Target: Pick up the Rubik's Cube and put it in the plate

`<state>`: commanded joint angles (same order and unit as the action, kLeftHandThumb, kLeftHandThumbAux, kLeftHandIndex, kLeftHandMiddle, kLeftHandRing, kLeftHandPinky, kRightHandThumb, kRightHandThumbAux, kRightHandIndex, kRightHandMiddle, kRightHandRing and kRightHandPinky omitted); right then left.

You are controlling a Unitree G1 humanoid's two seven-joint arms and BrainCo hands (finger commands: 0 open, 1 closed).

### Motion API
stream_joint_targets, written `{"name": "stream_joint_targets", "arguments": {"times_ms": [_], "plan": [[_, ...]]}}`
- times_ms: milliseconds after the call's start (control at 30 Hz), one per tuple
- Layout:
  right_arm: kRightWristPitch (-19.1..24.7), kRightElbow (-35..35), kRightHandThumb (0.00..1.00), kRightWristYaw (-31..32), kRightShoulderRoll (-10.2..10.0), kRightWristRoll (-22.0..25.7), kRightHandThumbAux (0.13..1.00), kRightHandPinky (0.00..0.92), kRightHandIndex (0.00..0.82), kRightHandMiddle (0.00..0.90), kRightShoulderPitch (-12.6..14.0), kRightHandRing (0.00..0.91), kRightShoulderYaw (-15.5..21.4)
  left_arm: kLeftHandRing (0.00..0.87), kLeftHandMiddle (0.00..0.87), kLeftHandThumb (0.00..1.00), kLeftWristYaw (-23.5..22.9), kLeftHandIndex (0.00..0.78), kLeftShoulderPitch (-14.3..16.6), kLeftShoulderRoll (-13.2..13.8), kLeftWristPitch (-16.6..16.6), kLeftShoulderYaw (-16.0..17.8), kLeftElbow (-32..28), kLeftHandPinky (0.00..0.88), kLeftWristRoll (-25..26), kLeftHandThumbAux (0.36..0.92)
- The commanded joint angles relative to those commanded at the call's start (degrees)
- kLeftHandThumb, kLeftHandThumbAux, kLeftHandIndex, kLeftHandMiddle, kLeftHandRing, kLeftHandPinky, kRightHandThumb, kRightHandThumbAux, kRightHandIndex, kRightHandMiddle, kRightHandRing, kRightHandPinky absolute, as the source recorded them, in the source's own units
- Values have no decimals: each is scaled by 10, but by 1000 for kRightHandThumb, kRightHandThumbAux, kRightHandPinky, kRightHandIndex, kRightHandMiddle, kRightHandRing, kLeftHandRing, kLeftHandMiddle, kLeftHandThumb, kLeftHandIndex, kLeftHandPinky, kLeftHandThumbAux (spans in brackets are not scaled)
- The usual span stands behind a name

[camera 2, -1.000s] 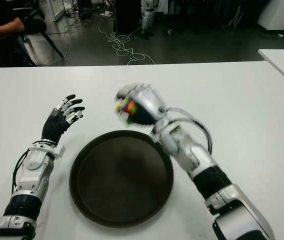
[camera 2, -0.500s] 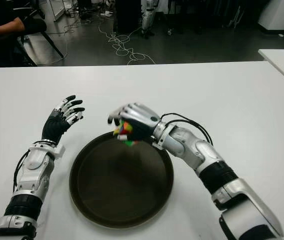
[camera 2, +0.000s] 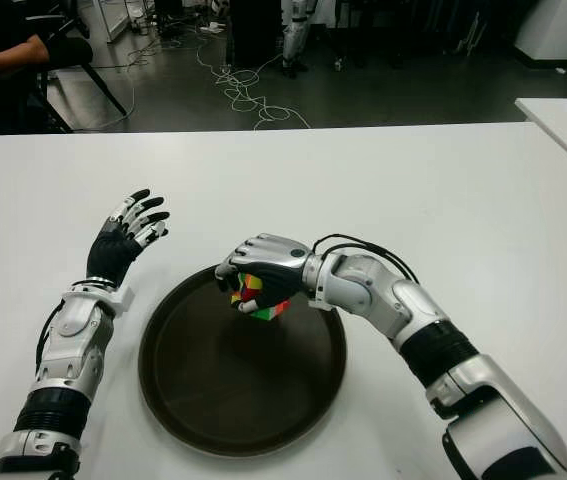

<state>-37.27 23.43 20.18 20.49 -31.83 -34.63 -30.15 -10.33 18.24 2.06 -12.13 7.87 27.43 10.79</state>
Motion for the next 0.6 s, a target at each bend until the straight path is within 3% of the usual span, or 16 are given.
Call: {"name": "stream_joint_targets", "arguments": {"times_ms": [167,400,467,600], "plan": [[0,7,835,5,-10,25,688,586,415,492,8,615,7,231,204,189,2,149,0,-1,0,0,-2,301,-1,836],[-32,29,825,-28,-23,36,698,464,377,486,19,475,17,237,210,208,7,155,0,-3,10,1,-9,313,-2,842],[-50,39,826,-45,-29,39,698,445,382,478,22,454,22,237,208,211,8,154,1,-3,12,2,-10,311,-1,841],[-78,60,831,-69,-40,40,695,345,423,437,25,327,26,234,205,210,8,149,1,-3,15,3,-9,306,0,837]]}}
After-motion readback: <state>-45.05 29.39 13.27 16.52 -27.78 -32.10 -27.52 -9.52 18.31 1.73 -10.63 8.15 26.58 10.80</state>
